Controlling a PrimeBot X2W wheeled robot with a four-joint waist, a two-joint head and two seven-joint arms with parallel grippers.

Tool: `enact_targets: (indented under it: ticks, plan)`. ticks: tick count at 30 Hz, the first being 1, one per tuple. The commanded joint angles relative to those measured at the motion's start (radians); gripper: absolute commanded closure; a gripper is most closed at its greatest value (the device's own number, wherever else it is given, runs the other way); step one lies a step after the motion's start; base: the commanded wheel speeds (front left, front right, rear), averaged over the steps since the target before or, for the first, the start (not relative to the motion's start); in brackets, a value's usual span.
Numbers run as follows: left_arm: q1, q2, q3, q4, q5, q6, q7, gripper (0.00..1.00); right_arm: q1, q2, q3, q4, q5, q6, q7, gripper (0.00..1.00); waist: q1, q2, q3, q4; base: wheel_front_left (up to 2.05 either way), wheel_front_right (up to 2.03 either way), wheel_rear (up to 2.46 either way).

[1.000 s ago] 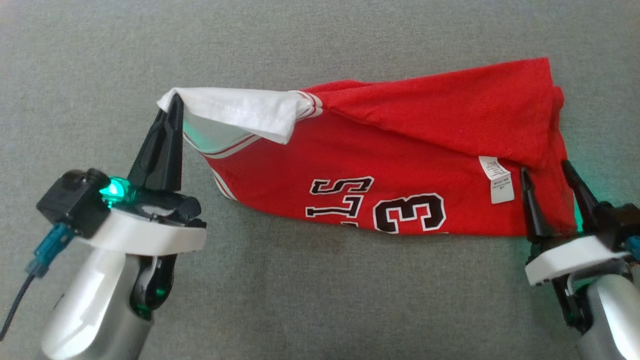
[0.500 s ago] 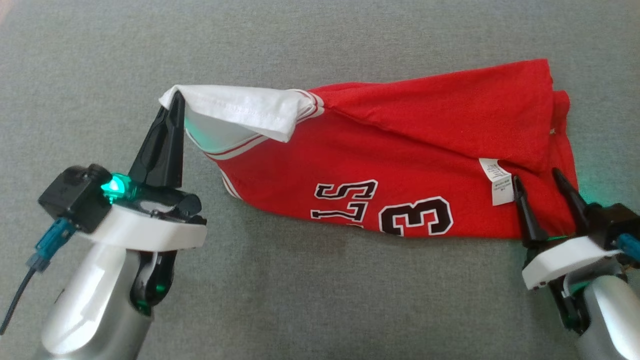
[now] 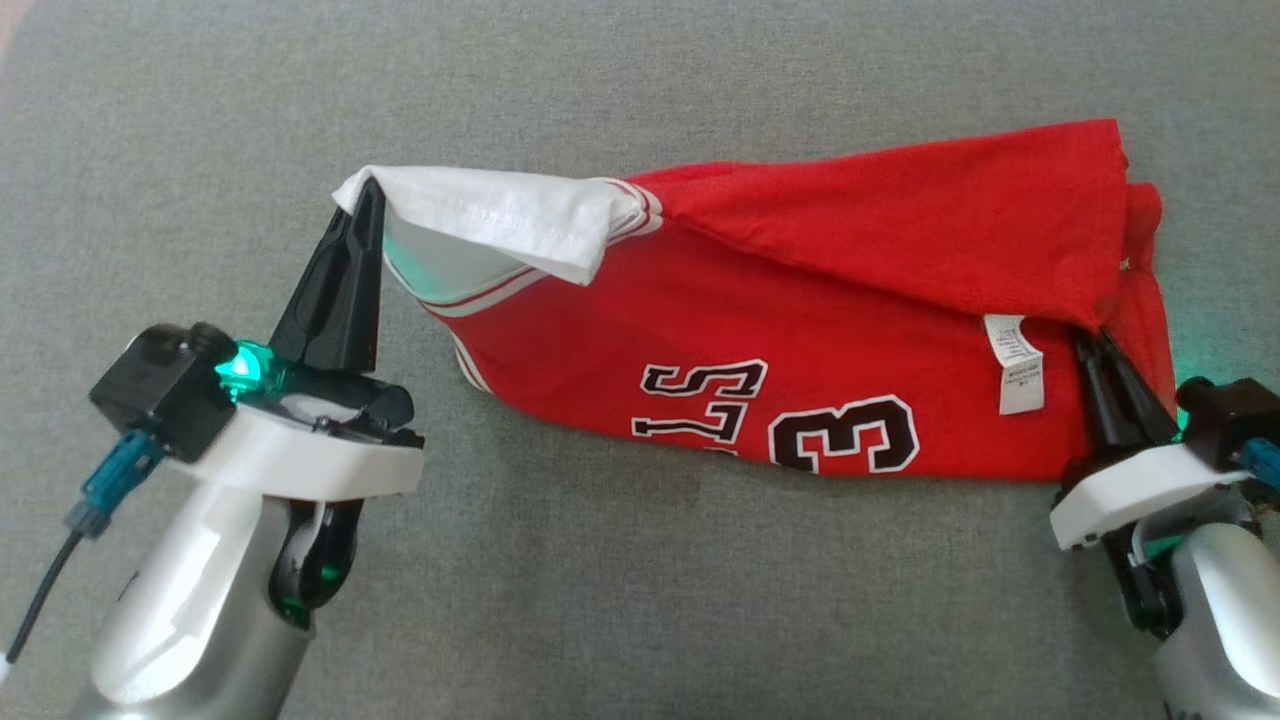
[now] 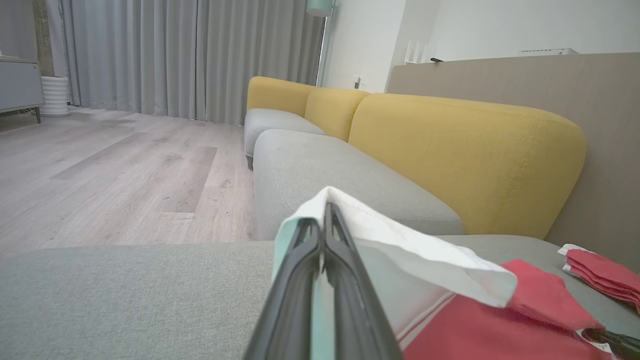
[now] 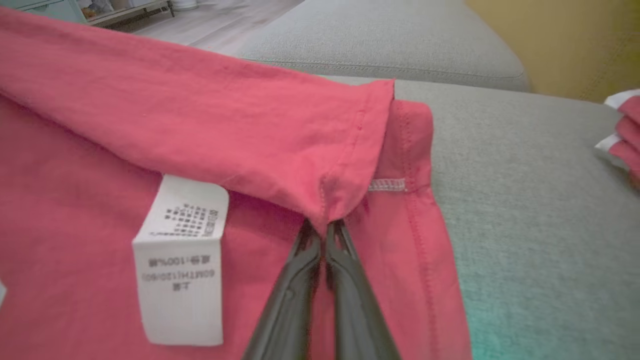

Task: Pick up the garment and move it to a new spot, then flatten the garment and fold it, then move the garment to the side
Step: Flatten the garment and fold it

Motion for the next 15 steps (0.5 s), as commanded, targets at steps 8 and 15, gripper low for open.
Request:
enact_targets:
  ticks: [8,15]
  plan:
    - [-0.065,0.058,0.045,-0.039,0.019,-0.001,-0.014,1.00,-0.018,-0.024,-0.079,-0.120,-0.047,0.002,-0.031,1.00,-0.0001,0.0000,-0.064,-0.005,0.00,0.00,0.00]
    - [-0.218,0.123,0.065,-0.121,0.029,-0.025,0.046,1.00,-0.103,-0.090,-0.153,-0.347,-0.072,0.002,0.098,1.00,-0.0001,0.0000,-0.129,-0.025,0.00,0.00,0.00]
